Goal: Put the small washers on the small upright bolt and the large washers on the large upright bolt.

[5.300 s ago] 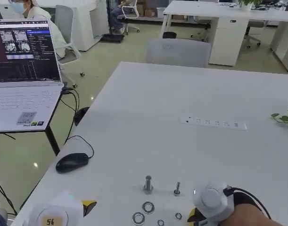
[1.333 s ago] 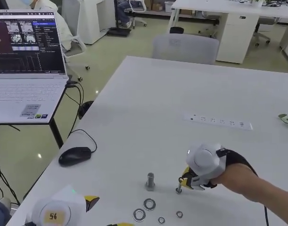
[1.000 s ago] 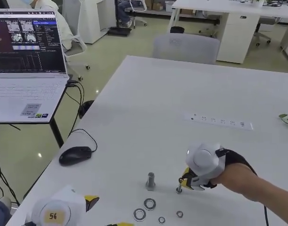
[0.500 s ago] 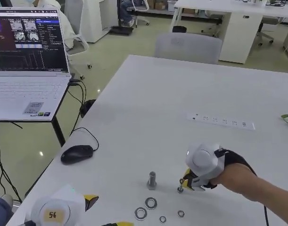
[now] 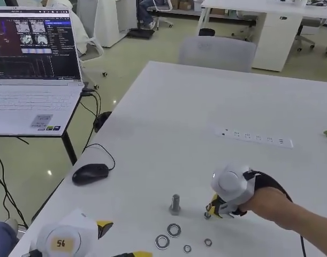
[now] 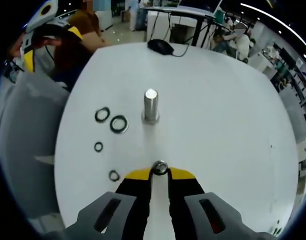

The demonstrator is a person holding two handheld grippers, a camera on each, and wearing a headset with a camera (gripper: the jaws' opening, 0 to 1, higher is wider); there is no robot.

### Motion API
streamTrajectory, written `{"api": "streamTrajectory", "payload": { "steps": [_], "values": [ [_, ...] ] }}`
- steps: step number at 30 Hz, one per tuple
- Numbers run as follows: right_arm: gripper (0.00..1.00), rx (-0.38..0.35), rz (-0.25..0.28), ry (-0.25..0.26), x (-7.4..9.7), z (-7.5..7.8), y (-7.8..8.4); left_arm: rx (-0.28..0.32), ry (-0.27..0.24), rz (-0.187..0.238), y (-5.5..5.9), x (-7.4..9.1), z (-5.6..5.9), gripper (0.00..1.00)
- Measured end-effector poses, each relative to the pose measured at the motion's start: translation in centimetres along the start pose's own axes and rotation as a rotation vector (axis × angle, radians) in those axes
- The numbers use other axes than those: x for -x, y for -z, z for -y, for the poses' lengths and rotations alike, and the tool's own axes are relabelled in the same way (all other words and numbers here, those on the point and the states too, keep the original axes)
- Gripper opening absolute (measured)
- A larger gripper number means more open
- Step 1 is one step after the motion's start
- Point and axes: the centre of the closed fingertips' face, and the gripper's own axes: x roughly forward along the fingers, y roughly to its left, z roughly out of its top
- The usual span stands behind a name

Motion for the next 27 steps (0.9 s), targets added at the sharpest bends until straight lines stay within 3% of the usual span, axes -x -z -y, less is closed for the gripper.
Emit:
{"api": "streamTrajectory", "payload": {
  "steps": [5,8,18,27],
  "values": [
    [0.13,-0.008,-0.012,-0.006,-0.7,-0.1,0.4,0.003,-0.002,-0.003,0.2,0.0,-0.1,0.67],
    [0.06,0.011,-0.019,-0.003,-0.9,-0.3,0.8,0.006,-0.004,-0.003,0.3,0.1,-0.1,0.67],
    [0.08,-0.046,-0.026,-0.012,-2.1,-0.6,1.8,0.014,-0.017,-0.003,0.5,0.5,-0.2,0.67],
    [0.11,-0.098,0.005,0.000,-1.0,-1.1,1.8,0.009,-0.025,0.004,0.4,0.7,0.5,0.67]
  ]
}}
